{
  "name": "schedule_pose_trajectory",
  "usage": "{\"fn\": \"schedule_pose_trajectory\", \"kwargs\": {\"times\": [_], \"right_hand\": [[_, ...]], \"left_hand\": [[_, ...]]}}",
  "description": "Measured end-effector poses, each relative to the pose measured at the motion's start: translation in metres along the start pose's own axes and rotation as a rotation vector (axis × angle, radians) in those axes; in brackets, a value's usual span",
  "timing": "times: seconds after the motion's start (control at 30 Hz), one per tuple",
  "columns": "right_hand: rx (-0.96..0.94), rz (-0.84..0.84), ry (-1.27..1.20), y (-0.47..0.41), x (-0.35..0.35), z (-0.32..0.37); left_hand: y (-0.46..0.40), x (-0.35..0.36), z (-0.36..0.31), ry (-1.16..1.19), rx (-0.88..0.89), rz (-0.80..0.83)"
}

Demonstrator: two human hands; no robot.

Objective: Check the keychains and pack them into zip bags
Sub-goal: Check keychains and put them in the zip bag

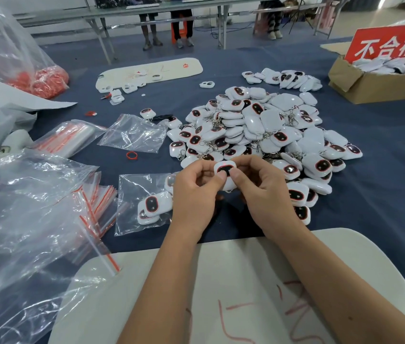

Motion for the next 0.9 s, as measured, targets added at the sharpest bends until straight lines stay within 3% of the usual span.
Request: {"fn": "schedule_pose_trajectory", "kwargs": {"times": [0.9], "right_hand": [[0.037,-0.014,-0.061,0.0003,-0.0040,-0.0015]], "left_hand": [[0.0036,0.0023,-0.0076,-0.149,0.084,-0.044]]}}
Point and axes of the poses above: each hand's wrist, its own y-axis away from the middle knuckle, its own x-axis out of the palm, z = x × y, the point moved 3 cm from there along -y, towards the middle knuckle, and after that the axes turned 9 degrees about z, right-handed, at the moved point
